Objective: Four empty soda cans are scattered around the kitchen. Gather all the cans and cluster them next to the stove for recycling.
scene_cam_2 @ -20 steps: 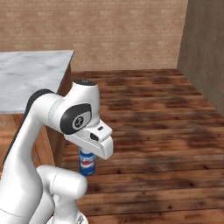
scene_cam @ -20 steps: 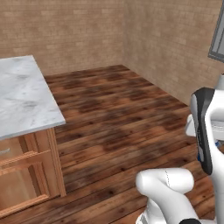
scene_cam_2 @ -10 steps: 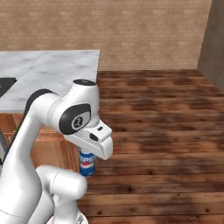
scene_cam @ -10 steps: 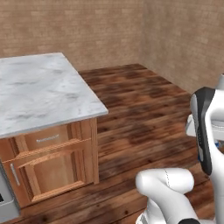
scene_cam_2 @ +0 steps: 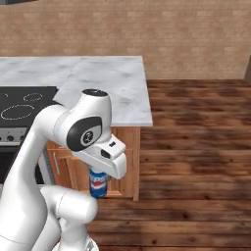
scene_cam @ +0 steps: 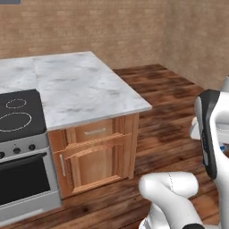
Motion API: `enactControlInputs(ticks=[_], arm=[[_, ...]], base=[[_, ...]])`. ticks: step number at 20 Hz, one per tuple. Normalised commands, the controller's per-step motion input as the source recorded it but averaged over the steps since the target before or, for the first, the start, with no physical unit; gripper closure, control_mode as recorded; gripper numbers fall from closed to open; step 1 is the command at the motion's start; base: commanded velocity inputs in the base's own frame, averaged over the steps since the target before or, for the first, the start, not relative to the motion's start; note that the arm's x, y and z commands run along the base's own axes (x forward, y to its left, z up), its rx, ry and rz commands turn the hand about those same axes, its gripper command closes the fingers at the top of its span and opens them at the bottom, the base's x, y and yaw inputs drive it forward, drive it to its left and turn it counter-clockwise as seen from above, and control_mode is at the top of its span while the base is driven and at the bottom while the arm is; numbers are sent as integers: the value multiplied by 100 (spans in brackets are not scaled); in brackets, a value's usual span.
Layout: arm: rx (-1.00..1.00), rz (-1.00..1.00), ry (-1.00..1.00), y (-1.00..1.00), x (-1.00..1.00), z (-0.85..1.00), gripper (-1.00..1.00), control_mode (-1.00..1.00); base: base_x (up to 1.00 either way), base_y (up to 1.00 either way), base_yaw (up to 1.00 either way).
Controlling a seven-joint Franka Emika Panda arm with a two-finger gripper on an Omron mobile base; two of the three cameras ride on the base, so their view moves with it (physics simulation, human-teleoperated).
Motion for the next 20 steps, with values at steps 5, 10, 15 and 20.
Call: enactControlInputs(ticks=[5, 10, 15, 20], arm=[[0, 0, 0, 0, 0, 0, 100, 100], [0, 0, 0, 0, 0, 0, 100, 100], [0, 0, 0, 0, 0, 0, 100, 100], [0, 0, 0, 0, 0, 0, 100, 100]], base=[[4, 100, 7], [0, 100, 8], [0, 100, 8], [0, 100, 8]])
